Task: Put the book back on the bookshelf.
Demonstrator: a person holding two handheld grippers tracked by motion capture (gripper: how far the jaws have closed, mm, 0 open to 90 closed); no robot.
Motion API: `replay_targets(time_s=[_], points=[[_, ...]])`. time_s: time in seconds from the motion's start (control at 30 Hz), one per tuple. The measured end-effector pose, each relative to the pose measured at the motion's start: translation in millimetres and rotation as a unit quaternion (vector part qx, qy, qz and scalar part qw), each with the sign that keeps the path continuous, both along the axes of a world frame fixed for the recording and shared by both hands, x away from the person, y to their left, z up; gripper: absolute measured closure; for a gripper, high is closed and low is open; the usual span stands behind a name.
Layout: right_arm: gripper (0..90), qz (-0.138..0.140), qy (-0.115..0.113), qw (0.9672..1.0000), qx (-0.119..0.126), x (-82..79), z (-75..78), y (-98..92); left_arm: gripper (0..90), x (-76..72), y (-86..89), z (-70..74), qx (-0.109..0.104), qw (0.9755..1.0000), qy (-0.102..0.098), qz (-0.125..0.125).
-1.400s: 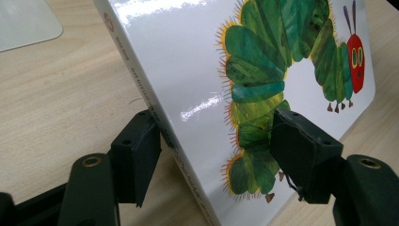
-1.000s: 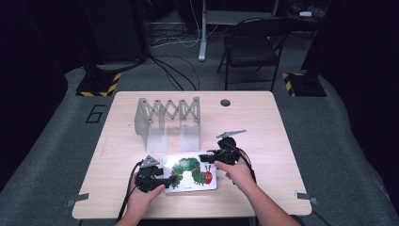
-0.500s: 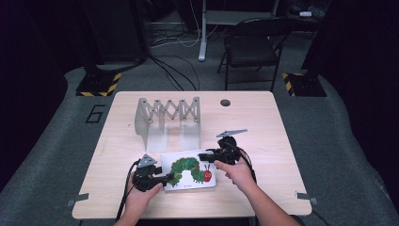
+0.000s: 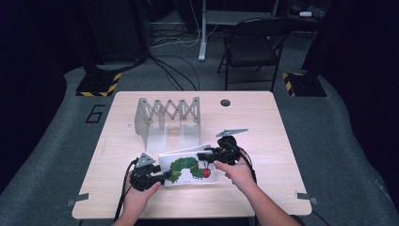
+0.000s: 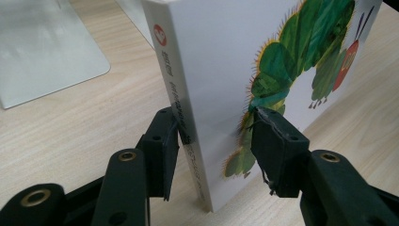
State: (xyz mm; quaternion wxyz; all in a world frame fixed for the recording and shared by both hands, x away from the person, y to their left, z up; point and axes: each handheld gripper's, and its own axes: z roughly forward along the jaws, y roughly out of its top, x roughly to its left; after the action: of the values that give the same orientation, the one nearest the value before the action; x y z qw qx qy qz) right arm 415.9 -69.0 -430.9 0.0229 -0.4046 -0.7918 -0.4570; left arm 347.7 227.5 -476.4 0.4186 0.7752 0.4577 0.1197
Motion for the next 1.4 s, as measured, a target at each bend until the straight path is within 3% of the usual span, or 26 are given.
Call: replay_targets(time_s=[0.4, 0.57, 0.67, 0.7, 1.0, 1.4], points=[[49.8, 0.001, -0.007, 0.9999, 0.007, -2.9, 5.7, 0.2, 53.7, -3.0, 1.8, 7.7, 0.006, 0.9998, -0.021, 0.003], [48.6, 0.003, -0.010, 0.9999, 0.012, -3.3, 7.0, 0.1, 54.0, -4.6, 1.0, 9.5, 0.017, 0.9989, -0.043, 0.006], [47.5, 0.004, -0.006, 0.9999, 0.009, -3.1, 5.7, 0.9, 54.3, -3.7, 1.0, 8.0, 0.029, 0.9988, -0.041, 0.001], [44.9, 0.009, -0.003, 1.0000, 0.001, -3.0, 3.4, 2.7, 55.7, -2.9, 0.7, 5.0, 0.041, 0.9984, -0.039, -0.003], [40.9, 0.018, -0.002, 0.9998, 0.001, -2.2, -1.8, 2.1, 58.4, -4.7, 0.5, 4.9, 0.061, 0.9970, -0.043, -0.021], [37.8, 0.024, -0.015, 0.9995, -0.014, -3.9, 1.0, -1.8, 55.7, -11.8, -1.2, 5.5, 0.062, 0.9966, -0.044, -0.030]])
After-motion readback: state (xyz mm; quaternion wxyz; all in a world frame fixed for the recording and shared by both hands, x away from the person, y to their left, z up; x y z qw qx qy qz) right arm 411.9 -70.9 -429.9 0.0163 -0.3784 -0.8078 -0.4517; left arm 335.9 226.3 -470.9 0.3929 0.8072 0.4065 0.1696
